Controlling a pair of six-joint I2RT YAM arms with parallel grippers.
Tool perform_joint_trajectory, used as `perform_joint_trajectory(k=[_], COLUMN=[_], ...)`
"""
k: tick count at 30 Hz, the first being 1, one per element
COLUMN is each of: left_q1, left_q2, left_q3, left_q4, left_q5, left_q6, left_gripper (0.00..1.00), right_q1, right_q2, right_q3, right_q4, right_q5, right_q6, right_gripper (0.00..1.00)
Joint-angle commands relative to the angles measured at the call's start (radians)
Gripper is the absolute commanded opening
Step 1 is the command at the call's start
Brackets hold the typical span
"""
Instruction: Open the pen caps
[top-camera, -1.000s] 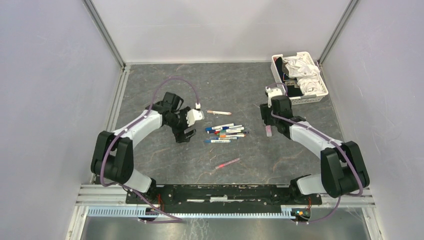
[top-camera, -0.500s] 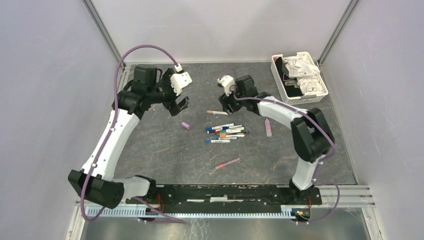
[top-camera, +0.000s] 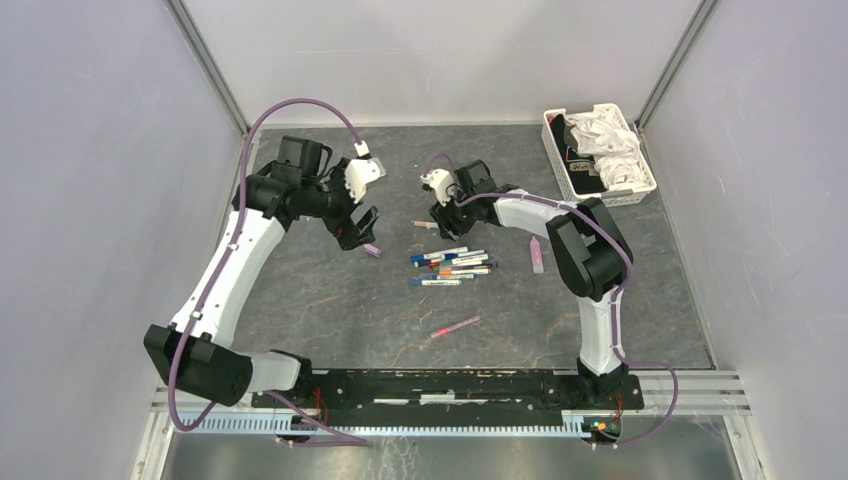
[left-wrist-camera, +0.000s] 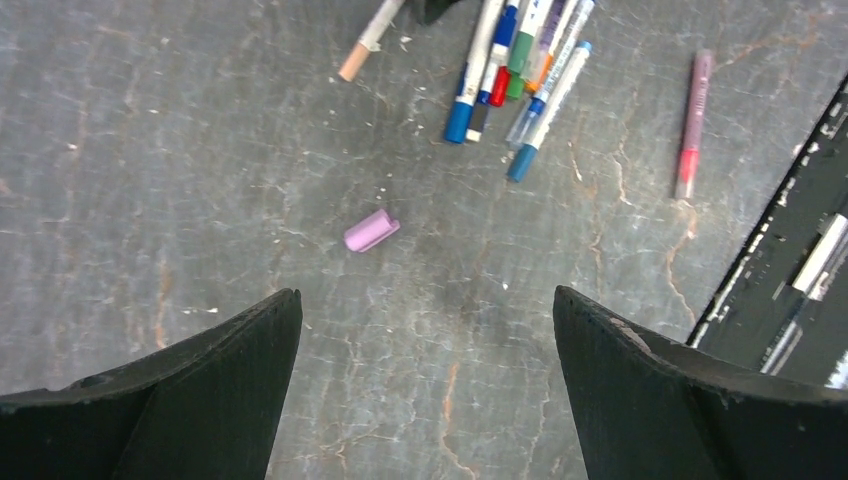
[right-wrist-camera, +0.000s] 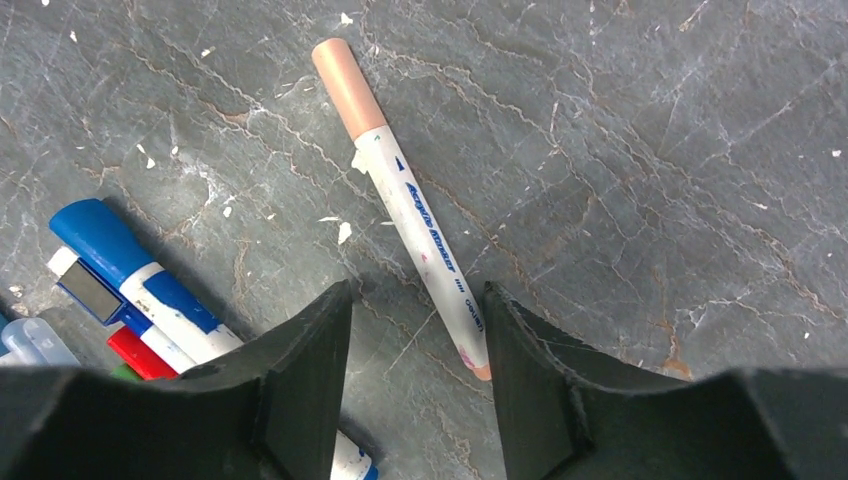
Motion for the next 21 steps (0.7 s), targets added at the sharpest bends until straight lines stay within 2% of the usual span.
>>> perform_joint_trajectory(k=[1, 5, 10, 16, 21], left_q1=[0.004, 0.006, 0.065, 0.075, 0.075], left_q2=[0.017, 0.022, 0.014, 0.033, 0.021], left_q3=[0.004, -0.007, -0.003, -0.006, -0.056], left_q4=[-0.059, -0.058, -0.061, -0.114, -0.115], left_q5=[0.056, 0.057, 0.141, 0.16, 0.16], left_q6=[-0.009, -0.026, -0.019, 0.035, 0.09], left_gripper=[1.0, 1.0, 1.0, 1.0, 1.0], right_q1=[0.002, 0.002, 0.003, 0.002, 0.002], right_q2=[0.015, 0.017, 0.013, -0.032, -0.115], right_q3=[0.023, -0.008, -0.017, 0.006, 0.022], right_q4=[0.021, 0.032, 0.041, 0.064, 0.059], right_q5=[-0.03, -0.035, -0.046, -0.036, -0.085], right_q6=[-0.023, -0.036, -0.028, 0.002, 0.061], right_gripper=[0.54, 0.48, 0.25, 0.19, 0.03])
